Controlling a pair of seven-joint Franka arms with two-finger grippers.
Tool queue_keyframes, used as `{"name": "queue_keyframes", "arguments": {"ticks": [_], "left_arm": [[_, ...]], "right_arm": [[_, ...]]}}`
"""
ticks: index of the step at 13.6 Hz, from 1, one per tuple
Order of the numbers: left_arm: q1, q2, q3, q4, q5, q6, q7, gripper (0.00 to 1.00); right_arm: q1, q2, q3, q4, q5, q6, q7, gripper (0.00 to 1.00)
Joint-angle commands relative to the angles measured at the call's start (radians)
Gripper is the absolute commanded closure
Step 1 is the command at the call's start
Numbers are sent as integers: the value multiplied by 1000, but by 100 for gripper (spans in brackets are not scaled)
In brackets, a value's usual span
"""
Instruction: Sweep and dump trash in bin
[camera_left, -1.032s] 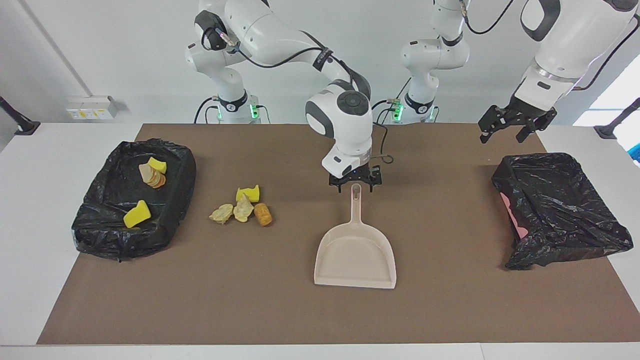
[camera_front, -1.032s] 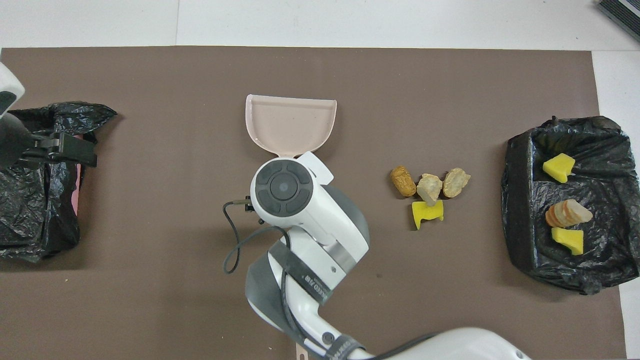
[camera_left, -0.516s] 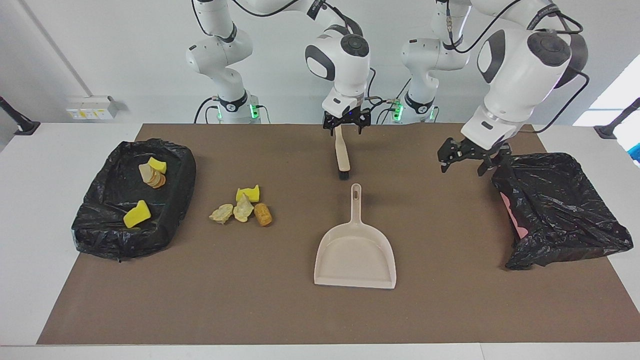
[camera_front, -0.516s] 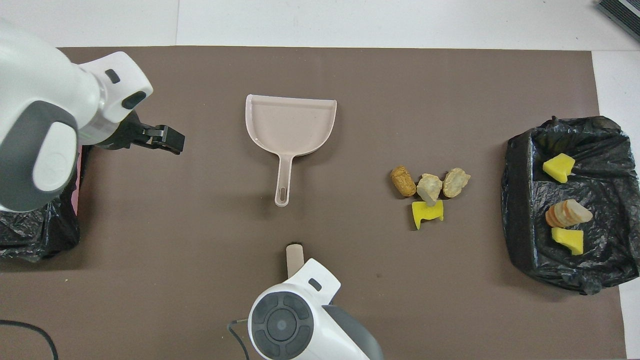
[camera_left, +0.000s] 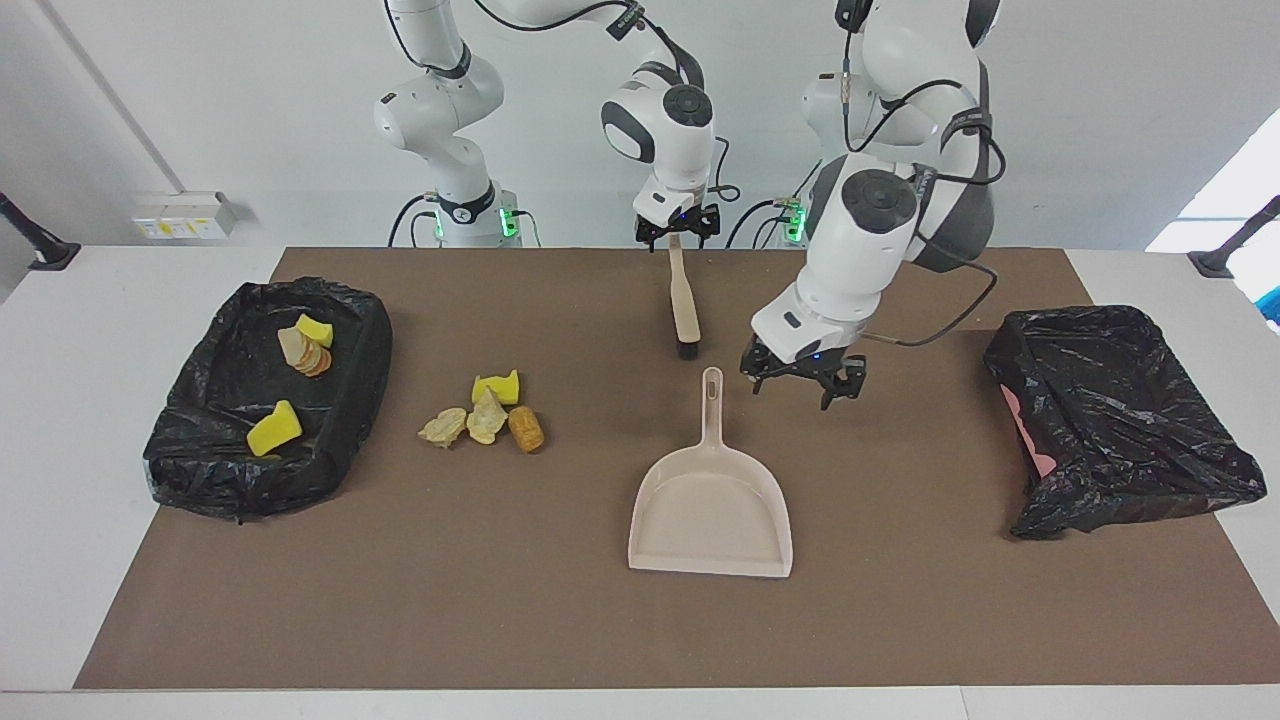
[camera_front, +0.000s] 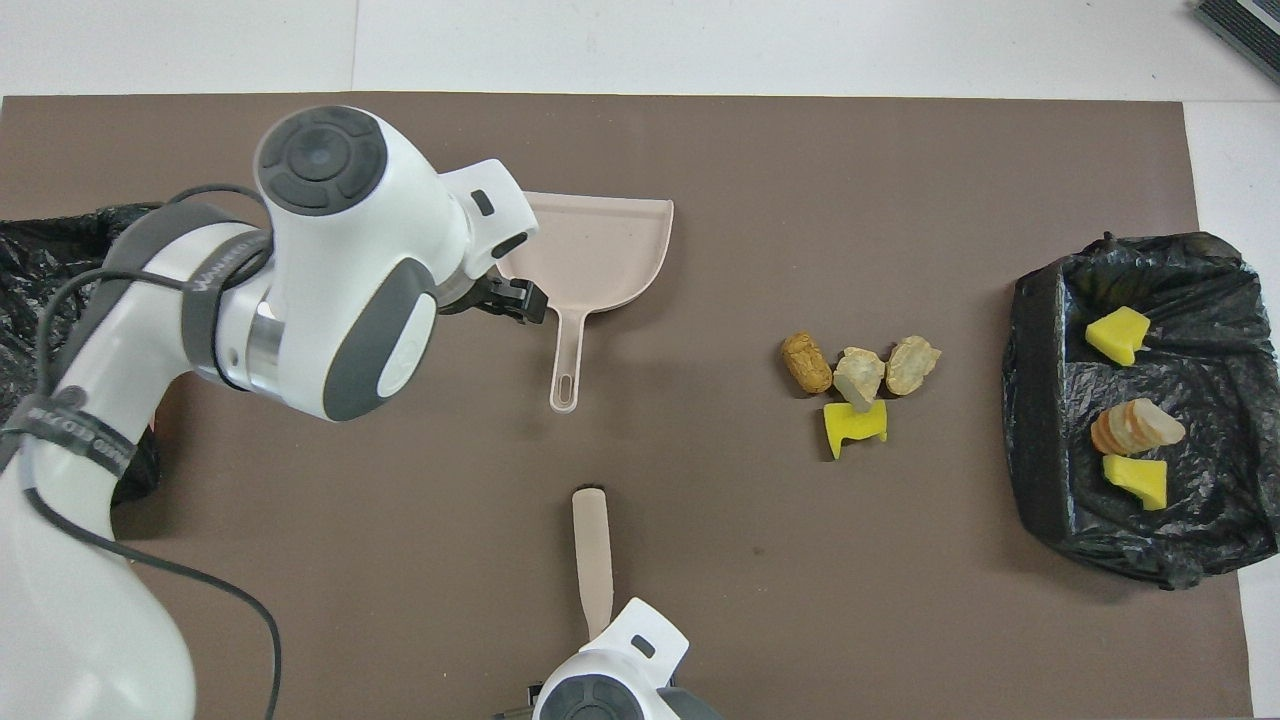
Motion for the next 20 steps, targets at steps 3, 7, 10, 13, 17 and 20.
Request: {"name": "queue_keyframes", "arguments": {"ticks": [3, 7, 10, 13, 17, 20], "left_arm": [[-76, 31, 14, -51, 26, 88, -60, 0], [-105, 51, 14, -101, 28, 132, -135, 0], [-127, 56, 14, -105, 23, 119, -178, 33], [-130, 45, 14, -162, 23, 157, -175, 100], [-124, 40, 16, -144, 23, 137, -175, 100], [-111, 2, 25, -116, 31, 79, -172, 100]], "right_arm": [[0, -20, 0, -35, 25, 33, -17, 61], [-3, 9, -2, 9, 25, 38, -14, 100], [-14, 17, -5, 14, 9, 35, -75, 100], [-39, -17, -9, 13, -32, 10, -98, 100], [-166, -155, -9, 4, -55, -178, -257, 100], [-311, -235, -9, 5, -159, -348, -418, 100]]}}
